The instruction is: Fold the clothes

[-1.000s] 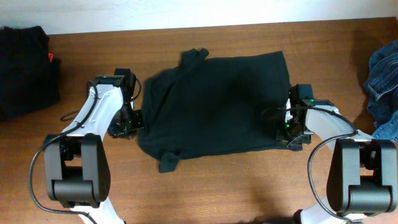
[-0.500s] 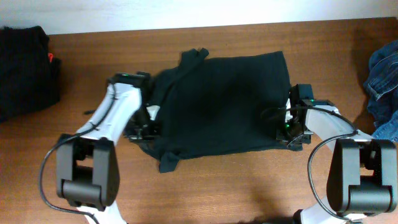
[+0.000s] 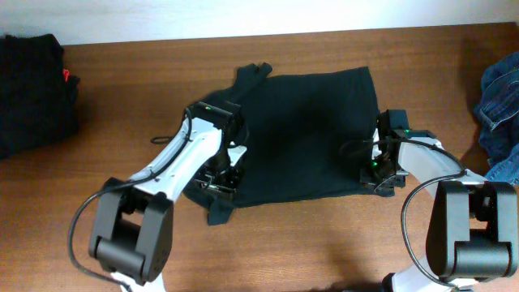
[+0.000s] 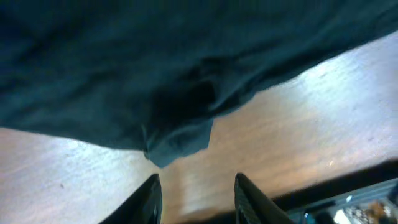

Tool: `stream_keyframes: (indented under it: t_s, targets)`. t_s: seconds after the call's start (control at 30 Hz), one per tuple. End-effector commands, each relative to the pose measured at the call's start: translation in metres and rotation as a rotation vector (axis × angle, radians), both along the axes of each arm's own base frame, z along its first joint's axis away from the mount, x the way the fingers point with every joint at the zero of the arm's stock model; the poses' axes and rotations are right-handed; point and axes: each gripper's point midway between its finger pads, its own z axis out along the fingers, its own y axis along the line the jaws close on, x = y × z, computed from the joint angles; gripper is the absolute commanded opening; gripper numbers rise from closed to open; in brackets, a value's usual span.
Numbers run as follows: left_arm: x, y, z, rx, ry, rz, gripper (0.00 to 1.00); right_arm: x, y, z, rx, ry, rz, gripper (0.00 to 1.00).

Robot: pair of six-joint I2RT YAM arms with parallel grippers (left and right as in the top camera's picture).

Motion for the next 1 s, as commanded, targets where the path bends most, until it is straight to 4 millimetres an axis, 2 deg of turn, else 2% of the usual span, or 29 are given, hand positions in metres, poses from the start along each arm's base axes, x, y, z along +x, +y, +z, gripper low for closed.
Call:
stream_keyframes:
  t_s: [0.0,0.1,0.17,0.2,0.23,0.3,0.37,0.4,0.47,0.57,0.63,0.7,0.83,0.97]
  targets:
    - [0.011,0.005,0.058,-0.04,-0.221,0.088,0.39,-0.008,0.009,-0.008,0.052,0.024,-0.005,0.2]
    - [0.01,0.027,0.117,-0.032,-0.45,0.171,0.41,-0.008,0.01,-0.008,0.052,0.024,-0.005,0.2]
    - [0.001,0.041,0.157,-0.071,-0.606,0.22,0.44,-0.008,0.011,-0.008,0.06,0.024,-0.006,0.2]
    - [-0.006,0.047,0.173,-0.099,-0.677,0.237,0.49,-0.008,0.011,-0.008,0.06,0.024,-0.006,0.2]
    - [-0.014,0.054,0.185,-0.123,-0.737,0.255,0.59,-0.008,0.011,-0.008,0.06,0.023,-0.006,0.2]
    - [-0.027,0.062,0.192,-0.158,-0.809,0.266,0.72,-0.008,0.011,-0.008,0.063,0.023,-0.006,0.2]
    - [-0.039,0.07,0.18,-0.168,-0.842,0.273,0.84,-0.008,0.011,-0.008,0.063,0.024,-0.005,0.2]
    - [-0.044,0.072,0.166,-0.164,-0.839,0.272,0.87,-0.008,0.012,-0.008,0.066,0.024,-0.005,0.2]
    - [-0.05,0.077,0.13,-0.137,-0.818,0.27,0.99,-0.008,0.013,-0.008,0.071,0.023,-0.005,0.2]
    - [-0.05,0.081,0.079,-0.095,-0.788,0.267,0.99,-0.008,0.013,-0.008,0.07,0.023,-0.005,0.2]
    - [-0.048,0.079,0.058,-0.092,-0.772,0.264,0.99,-0.008,0.012,-0.008,0.069,0.022,-0.005,0.21]
    - [-0.048,0.079,0.048,-0.082,-0.761,0.252,0.99,-0.008,0.012,-0.008,0.069,0.023,-0.005,0.24]
    - [-0.036,0.068,0.04,-0.1,-0.763,0.182,0.98,-0.008,0.012,-0.008,0.069,0.023,-0.005,0.25]
    - [-0.026,0.063,0.021,-0.072,-0.715,0.159,0.91,-0.008,0.012,-0.008,0.07,0.023,-0.005,0.25]
